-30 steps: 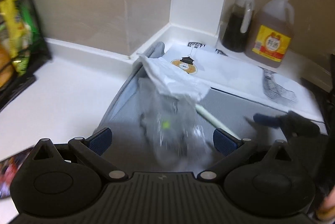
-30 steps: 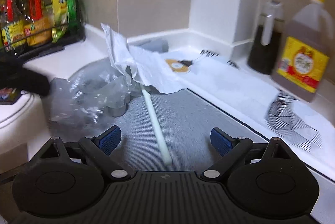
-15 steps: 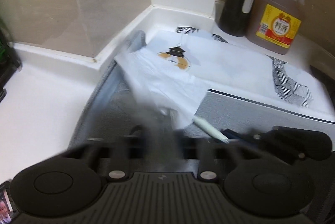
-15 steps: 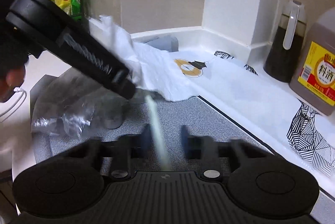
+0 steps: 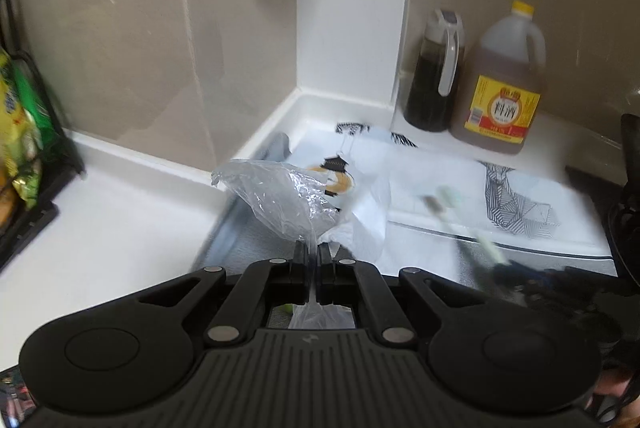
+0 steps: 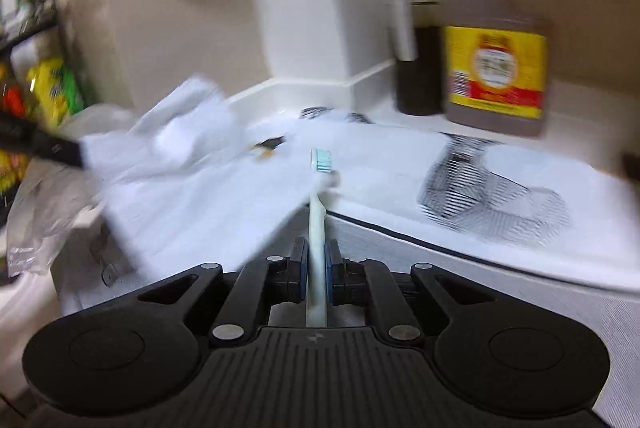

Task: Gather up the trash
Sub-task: 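Lift the clear bag and toothbrush and carry them down over the bin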

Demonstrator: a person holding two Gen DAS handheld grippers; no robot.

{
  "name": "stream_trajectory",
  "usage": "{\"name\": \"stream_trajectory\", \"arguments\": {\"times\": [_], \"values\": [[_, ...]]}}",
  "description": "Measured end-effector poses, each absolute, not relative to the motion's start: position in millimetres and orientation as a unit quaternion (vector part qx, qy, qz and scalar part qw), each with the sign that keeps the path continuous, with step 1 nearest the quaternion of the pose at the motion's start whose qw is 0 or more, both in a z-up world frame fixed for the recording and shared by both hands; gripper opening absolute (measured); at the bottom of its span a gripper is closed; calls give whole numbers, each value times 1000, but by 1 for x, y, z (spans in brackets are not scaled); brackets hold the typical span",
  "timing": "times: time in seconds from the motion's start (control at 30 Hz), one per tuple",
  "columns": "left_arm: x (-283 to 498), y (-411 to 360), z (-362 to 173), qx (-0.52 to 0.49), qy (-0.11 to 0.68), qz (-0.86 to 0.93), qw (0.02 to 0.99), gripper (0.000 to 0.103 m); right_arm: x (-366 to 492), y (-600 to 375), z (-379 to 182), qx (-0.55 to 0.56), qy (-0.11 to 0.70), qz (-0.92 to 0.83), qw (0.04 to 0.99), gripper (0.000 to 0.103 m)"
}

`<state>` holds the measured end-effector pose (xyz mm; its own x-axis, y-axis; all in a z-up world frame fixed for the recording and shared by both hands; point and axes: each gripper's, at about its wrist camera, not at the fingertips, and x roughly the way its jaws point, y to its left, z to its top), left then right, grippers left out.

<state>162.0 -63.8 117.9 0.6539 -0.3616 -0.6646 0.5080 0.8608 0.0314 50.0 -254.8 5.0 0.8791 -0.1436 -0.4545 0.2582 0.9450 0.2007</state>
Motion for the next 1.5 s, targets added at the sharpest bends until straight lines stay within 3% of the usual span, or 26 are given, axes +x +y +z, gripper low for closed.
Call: {"name": "stream_trajectory", "arguments": {"times": [0.3,0.57,0.63,0.7,0.77,0.87,0.93,0.97,1.0,1.03,1.5], "values": [[137,-70,139,106,327,-238,908,3,1,-267,11,148,207,-141,957,10],[142,-136,111,107,348,-273,891,5,-13,-275,6,151,203,-157,955,10],[144,-142,97,118,357,-272,886,18,-13,-278,1,152,208,-159,953,10],[148,-141,86,128,363,-264,884,53,-11,-280,-5,153,213,-159,952,10],[152,-137,79,131,367,-259,884,65,-10,-281,-9,153,217,-158,951,10],[157,-130,74,126,380,-257,880,67,-8,-282,-11,156,217,-154,951,10],[158,-129,71,131,382,-254,879,63,-7,-282,-12,157,215,-152,952,10],[158,-131,69,139,381,-253,878,42,-7,-282,-12,158,214,-151,952,10],[157,-133,68,148,382,-252,877,4,-7,-283,-11,158,214,-150,952,10],[156,-135,67,154,384,-249,876,1,-6,-283,-11,159,213,-151,952,10],[68,-67,159,98,274,-236,927,0,-59,-253,27,134,152,-134,970,10]]}}
